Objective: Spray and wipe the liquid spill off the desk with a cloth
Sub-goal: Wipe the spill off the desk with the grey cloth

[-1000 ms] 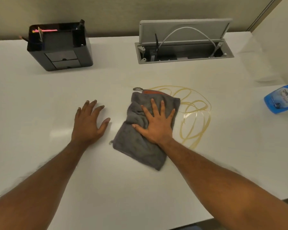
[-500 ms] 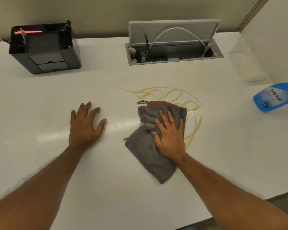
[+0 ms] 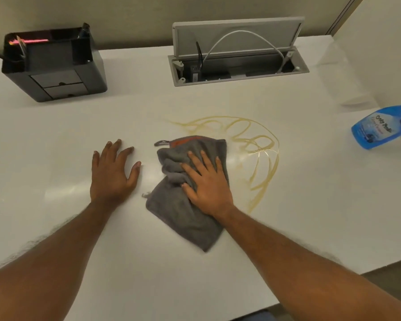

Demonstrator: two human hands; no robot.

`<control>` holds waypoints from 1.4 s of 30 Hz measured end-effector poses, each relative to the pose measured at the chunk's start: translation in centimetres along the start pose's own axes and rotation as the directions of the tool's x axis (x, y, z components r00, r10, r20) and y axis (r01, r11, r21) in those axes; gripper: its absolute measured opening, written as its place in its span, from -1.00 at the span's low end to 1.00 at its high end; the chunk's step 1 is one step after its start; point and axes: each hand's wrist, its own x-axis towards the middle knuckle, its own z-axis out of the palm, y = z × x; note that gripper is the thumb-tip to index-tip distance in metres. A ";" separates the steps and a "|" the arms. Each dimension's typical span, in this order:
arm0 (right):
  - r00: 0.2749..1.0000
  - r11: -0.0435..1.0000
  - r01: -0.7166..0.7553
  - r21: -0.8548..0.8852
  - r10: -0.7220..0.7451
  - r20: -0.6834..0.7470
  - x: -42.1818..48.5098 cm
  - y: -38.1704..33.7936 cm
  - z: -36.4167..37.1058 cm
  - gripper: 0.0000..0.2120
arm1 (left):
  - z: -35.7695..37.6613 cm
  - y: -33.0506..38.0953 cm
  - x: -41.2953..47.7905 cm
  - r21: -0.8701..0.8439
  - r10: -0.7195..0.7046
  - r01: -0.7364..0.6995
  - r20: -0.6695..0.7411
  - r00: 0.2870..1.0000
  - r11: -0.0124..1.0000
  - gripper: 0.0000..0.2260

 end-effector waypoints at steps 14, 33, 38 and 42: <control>0.931 0.945 -0.214 0.249 0.274 -0.241 3.6 2.8 -2.0 -0.54 | 0.6 -0.1 0.1 0.002 0.008 -0.008 -0.037 0.999 1.000 -0.52; 0.894 0.918 -0.383 0.107 0.397 -0.207 1.3 11.2 -3.9 -0.48 | 0.3 -0.2 0.1 -0.008 0.006 -0.006 -0.031 1.000 1.000 -0.53; 0.947 0.945 -0.320 -0.066 0.320 -0.018 1.4 9.4 -2.7 -0.10 | 0.4 -0.3 0.2 0.001 0.012 -0.012 -0.031 0.999 1.000 -0.53; 0.984 0.984 -0.167 -0.058 0.163 -0.066 -5.0 9.8 -1.8 -0.13 | 0.5 -0.8 0.3 0.032 0.009 -0.009 0.005 1.000 0.999 -0.52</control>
